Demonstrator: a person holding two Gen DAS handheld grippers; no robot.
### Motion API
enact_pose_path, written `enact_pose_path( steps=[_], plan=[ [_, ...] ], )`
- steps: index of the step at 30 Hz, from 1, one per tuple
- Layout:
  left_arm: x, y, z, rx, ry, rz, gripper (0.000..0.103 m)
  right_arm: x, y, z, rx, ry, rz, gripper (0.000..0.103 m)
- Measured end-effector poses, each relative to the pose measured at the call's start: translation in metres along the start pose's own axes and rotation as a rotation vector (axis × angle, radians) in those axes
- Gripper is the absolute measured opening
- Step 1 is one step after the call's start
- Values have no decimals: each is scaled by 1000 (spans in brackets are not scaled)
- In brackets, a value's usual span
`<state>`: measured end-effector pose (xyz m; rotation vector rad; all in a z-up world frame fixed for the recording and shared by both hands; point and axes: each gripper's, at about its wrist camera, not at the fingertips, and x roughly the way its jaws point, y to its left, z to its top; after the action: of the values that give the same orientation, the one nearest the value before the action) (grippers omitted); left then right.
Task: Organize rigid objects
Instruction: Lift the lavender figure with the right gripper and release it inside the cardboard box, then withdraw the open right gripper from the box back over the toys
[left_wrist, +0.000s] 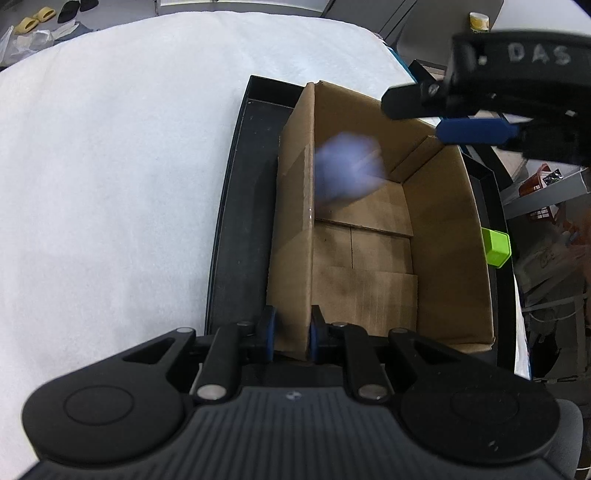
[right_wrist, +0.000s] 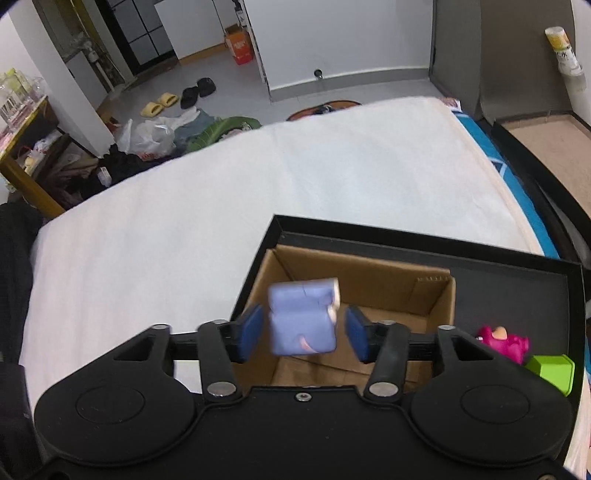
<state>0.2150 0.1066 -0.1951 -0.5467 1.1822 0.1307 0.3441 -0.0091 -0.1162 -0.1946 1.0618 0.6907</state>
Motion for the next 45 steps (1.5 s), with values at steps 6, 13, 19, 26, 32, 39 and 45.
enact_pose_path(
  steps=[6, 13, 19, 26, 32, 39, 45],
  plan=[
    [-2, 1, -1, -7, -2, -9, 17, -14, -6, -1, -4, -4, -9, 55],
    [-3, 1, 0, -4, -2, 0, 17, -27, -20, -11, 22, 7, -23, 59],
    [-4, -3, 1, 0, -6, 10, 17, -38, -33, -24, 67, 3, -30, 67],
    [-7, -4, 0, -3, -12, 15, 16, -52, -50, -42, 89, 5, -43, 72],
    [-10, -4, -2, -5, -21, 24, 15, -65, -63, -55, 106, -12, -48, 76],
    [-15, -6, -5, -9, -28, 43, 15, -75, -82, -69, 115, -19, -81, 79],
    [-15, -10, -4, -5, -31, 66, 15, -81, -103, -80, 150, -21, -81, 79]
  ],
)
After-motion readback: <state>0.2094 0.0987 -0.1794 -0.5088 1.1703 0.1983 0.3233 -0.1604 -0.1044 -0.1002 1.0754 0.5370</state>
